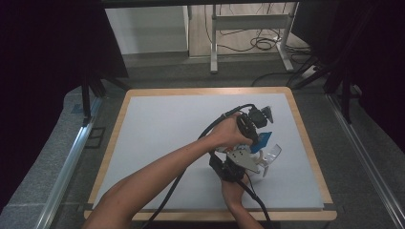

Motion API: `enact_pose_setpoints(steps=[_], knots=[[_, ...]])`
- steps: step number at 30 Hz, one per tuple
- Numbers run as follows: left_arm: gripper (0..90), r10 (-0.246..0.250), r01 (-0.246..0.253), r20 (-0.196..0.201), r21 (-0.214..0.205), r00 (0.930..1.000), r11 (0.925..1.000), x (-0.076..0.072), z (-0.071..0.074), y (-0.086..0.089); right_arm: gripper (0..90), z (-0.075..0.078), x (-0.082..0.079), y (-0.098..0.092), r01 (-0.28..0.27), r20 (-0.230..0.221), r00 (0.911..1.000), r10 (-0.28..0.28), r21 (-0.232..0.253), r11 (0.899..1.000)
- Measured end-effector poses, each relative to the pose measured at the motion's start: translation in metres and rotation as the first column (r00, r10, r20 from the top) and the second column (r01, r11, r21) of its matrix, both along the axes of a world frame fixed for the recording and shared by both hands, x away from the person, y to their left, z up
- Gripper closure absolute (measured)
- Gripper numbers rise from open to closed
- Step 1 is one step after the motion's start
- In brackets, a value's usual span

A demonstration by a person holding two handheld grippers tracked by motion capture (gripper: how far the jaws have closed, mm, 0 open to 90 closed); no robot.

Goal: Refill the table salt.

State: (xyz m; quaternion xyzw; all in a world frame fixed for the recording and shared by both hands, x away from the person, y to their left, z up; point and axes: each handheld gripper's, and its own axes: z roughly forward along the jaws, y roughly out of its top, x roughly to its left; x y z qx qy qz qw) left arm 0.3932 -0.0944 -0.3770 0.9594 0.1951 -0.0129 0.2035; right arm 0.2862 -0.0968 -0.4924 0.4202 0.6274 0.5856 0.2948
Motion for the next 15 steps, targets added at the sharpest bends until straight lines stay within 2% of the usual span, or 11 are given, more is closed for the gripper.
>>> enact_pose_setpoints(steps=[15], knots=[[90.0, -0.003, 0.003, -0.001, 0.013, 1.0000, 0.9999, 0.0005, 0.0000, -0.0030, 52.8, 0.0002, 0.0009, -0.0013, 0.005, -0.009, 1.0000, -0.005, 0.039, 0.999]])
